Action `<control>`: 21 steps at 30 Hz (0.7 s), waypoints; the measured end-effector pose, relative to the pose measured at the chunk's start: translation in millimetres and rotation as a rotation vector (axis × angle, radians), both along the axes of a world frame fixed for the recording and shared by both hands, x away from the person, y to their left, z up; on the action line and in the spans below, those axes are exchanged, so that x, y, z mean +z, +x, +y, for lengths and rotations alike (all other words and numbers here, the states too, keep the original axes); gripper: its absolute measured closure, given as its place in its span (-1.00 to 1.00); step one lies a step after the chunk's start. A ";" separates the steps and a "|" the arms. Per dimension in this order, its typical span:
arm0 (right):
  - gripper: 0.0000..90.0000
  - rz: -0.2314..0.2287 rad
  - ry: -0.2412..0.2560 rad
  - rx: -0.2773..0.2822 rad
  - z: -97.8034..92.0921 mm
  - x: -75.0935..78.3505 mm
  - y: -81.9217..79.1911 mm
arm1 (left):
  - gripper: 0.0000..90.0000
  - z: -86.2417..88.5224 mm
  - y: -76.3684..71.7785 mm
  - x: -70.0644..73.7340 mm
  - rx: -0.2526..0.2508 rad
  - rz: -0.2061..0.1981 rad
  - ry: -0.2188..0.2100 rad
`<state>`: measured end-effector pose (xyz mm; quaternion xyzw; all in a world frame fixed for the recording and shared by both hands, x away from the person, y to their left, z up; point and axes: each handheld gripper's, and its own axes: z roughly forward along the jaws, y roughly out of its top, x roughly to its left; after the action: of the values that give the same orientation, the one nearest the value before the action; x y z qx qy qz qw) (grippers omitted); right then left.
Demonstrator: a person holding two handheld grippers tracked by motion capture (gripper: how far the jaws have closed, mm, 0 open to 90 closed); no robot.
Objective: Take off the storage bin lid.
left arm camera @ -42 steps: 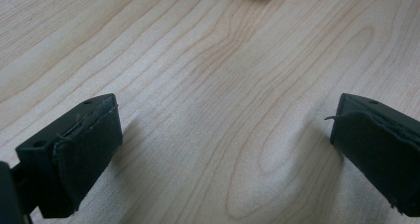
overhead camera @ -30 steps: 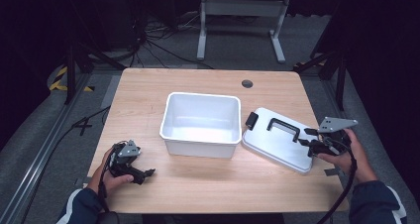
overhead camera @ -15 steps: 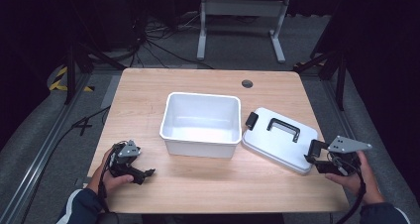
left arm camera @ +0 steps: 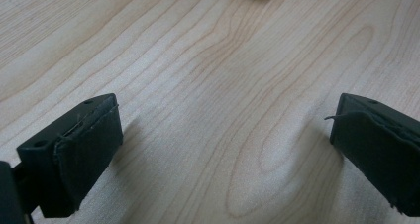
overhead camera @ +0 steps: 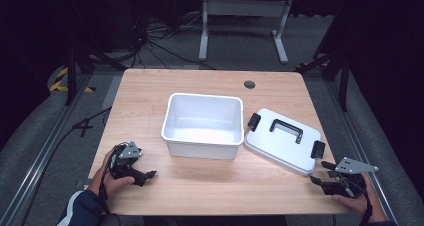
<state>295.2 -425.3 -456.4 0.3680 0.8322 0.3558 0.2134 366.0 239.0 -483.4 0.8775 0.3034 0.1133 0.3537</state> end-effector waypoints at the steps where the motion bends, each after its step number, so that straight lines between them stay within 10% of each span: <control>1: -0.38 0.010 -0.012 -0.001 1.0 -5.2 1.1 | -1.00 0.0 0.1 0.0 -0.001 0.000 0.000; 21: -0.47 0.048 0.045 -0.023 -0.2 -11.3 2.1 | -1.00 0.1 1.1 0.0 -0.002 -0.006 0.002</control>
<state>297.3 -425.5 -467.6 0.3905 0.8246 0.3628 0.1892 367.1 239.0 -483.4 0.8778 0.3015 0.1159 0.3539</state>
